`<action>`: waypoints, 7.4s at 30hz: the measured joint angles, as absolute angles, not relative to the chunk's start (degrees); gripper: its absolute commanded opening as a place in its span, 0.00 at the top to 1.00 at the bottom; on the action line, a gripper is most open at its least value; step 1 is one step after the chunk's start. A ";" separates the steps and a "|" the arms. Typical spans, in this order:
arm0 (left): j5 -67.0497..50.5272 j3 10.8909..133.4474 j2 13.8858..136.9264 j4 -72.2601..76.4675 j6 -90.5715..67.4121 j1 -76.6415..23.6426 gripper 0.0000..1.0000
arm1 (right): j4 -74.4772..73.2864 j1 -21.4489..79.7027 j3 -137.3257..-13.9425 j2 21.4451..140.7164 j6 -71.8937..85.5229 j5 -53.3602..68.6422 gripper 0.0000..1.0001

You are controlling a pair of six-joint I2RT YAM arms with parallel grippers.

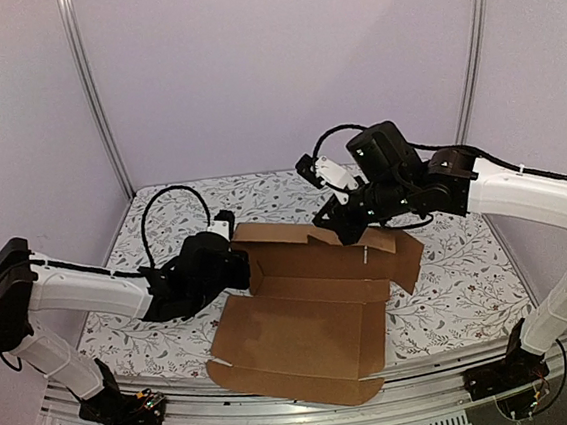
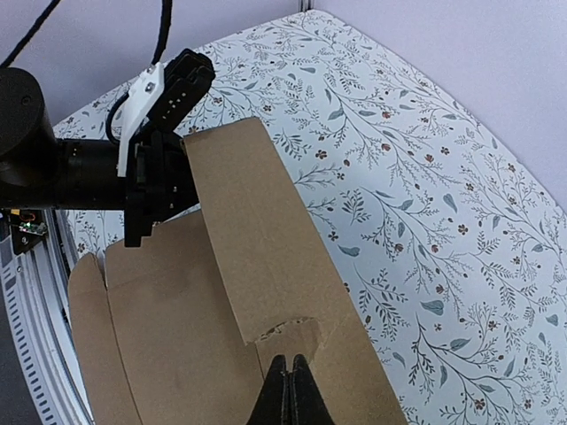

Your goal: Fold the paper box

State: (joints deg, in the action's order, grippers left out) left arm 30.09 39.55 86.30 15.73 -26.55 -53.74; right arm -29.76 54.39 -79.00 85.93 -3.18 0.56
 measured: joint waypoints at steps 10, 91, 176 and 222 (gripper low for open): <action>30.44 40.12 86.80 14.96 -26.55 -53.74 1.00 | -28.16 54.24 -78.00 91.98 -2.52 2.20 1.00; 35.22 44.10 80.99 -5.48 -33.10 -49.89 1.00 | -30.30 44.45 -62.48 72.88 -2.11 -14.57 1.00; -7.09 35.07 68.42 6.02 -54.76 -31.35 1.00 | -1.76 48.07 -46.41 50.00 6.57 13.52 1.00; -18.90 32.82 67.88 13.89 -58.15 -30.09 1.00 | 14.66 48.88 -49.45 66.98 9.21 18.76 1.00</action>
State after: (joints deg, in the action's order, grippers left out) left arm -18.90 32.82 67.88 13.89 -58.15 -30.09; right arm 14.66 48.88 -49.45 66.98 9.21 18.76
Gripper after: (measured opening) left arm 0.027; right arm 0.003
